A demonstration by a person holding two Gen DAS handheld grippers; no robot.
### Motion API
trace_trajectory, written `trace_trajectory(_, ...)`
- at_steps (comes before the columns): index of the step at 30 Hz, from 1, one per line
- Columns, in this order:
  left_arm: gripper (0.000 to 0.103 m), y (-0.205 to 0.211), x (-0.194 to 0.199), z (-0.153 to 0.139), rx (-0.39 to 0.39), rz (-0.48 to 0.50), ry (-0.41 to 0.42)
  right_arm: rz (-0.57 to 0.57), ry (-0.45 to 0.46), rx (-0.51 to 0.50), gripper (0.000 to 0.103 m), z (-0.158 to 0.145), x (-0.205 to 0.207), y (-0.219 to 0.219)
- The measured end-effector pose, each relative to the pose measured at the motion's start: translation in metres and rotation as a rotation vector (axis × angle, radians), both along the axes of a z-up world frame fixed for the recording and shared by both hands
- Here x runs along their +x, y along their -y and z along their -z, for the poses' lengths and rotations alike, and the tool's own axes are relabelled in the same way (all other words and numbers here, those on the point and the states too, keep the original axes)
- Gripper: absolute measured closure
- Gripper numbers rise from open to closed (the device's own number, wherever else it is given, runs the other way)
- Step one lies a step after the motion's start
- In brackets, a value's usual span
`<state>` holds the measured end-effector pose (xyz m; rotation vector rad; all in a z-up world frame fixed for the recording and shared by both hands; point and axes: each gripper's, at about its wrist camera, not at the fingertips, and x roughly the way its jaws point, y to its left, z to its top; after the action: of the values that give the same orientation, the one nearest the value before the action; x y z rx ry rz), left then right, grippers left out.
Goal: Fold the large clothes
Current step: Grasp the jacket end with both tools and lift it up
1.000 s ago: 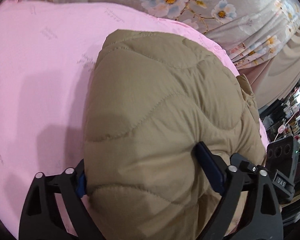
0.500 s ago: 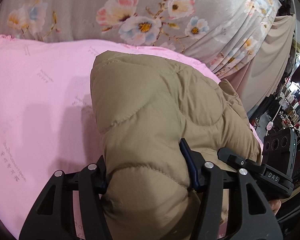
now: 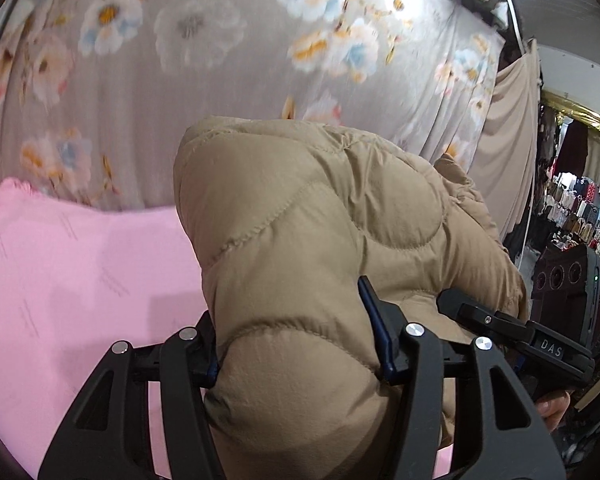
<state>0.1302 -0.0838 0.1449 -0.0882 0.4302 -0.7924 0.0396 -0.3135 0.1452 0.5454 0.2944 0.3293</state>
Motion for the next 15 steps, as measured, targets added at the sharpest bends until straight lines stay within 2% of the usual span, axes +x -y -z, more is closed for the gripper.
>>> trace_trajectory(3, 0.05, -0.012, -0.004, -0.029, -0.033, -0.016, 0.08, -0.009, 0.073, -0.061, 0.081, -0.036, 0.007, -0.015)
trace_trajectory(8, 0.05, -0.035, 0.005, -0.068, -0.095, -0.032, 0.179, -0.012, 0.163, -0.147, 0.081, -0.077, 0.022, -0.033)
trace_trajectory(12, 0.049, -0.052, 0.034, -0.079, -0.137, -0.032, 0.216, -0.011, 0.182, -0.184, 0.081, -0.092, 0.051, -0.044)
trace_trajectory(15, 0.049, -0.058, 0.069, -0.07, -0.144, -0.04, 0.2, -0.011, 0.149, -0.19, 0.081, -0.082, 0.089, -0.051)
